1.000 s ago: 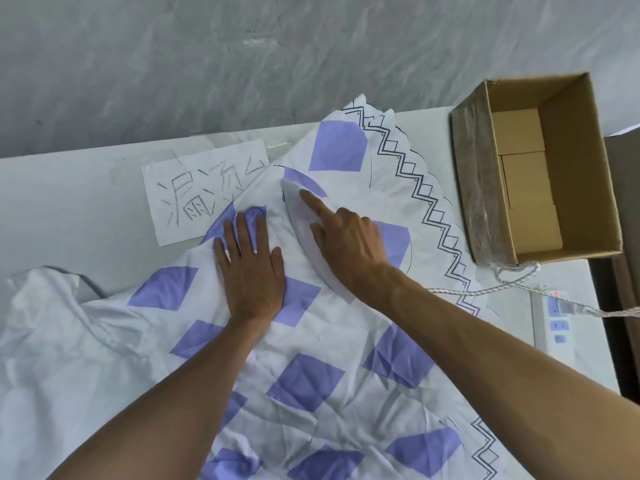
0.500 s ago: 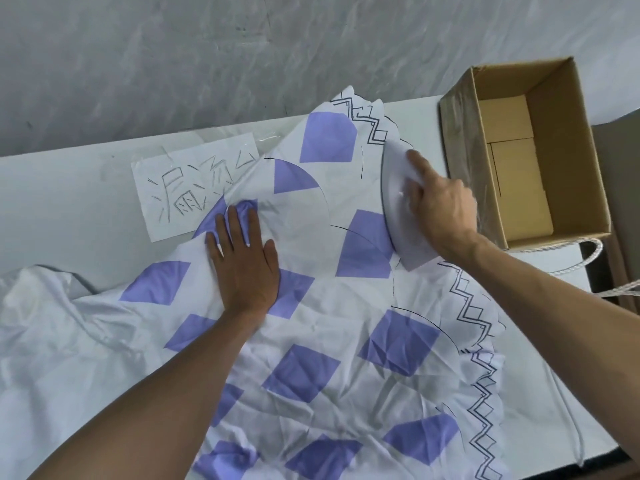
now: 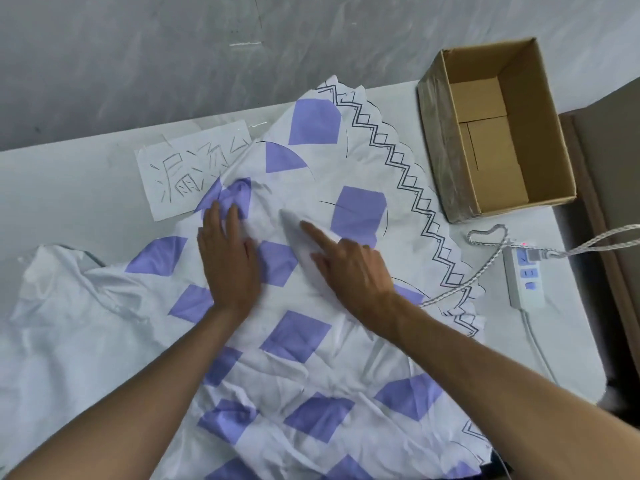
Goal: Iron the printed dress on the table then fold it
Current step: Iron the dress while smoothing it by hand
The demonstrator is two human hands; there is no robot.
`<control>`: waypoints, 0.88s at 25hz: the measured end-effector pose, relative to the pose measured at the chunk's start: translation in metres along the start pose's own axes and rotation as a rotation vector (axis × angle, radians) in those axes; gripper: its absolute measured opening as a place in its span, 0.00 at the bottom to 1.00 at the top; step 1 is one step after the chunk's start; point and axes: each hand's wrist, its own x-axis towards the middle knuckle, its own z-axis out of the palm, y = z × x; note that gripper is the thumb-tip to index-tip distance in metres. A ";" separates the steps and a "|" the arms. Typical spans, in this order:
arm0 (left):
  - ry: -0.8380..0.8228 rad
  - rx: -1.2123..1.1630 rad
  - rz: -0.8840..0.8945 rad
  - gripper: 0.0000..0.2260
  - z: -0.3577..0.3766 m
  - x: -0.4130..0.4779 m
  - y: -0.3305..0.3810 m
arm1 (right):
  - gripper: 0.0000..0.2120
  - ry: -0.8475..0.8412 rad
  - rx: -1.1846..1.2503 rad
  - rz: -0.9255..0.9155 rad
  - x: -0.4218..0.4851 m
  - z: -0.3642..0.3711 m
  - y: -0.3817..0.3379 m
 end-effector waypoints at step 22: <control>-0.159 0.151 0.079 0.25 0.021 -0.085 0.007 | 0.24 0.170 0.020 0.110 -0.054 -0.024 0.088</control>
